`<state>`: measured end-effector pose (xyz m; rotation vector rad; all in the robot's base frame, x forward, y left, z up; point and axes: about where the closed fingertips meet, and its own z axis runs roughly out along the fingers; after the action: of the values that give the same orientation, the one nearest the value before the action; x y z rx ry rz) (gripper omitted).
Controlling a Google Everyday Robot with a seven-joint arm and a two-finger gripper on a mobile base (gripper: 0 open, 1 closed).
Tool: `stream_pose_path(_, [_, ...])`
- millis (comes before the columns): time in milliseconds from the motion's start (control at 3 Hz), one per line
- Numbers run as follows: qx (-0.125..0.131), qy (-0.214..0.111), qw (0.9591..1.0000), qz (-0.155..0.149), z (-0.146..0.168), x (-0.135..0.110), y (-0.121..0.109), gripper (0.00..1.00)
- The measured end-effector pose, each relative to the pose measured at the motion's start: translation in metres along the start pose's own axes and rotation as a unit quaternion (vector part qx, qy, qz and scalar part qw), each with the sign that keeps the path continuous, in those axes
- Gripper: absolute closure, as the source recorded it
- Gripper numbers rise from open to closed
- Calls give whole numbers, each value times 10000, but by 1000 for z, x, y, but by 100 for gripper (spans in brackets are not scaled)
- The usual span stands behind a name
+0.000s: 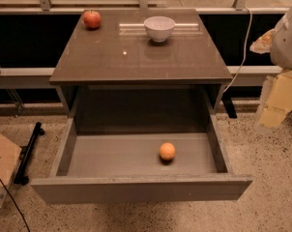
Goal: Pick orange from top drawer and place on counter
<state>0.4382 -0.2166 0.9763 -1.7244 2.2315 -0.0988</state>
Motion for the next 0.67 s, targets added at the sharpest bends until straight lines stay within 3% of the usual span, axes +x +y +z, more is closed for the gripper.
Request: stream_pose_path(667, [19, -158, 9999, 23, 1, -3, -1, 0])
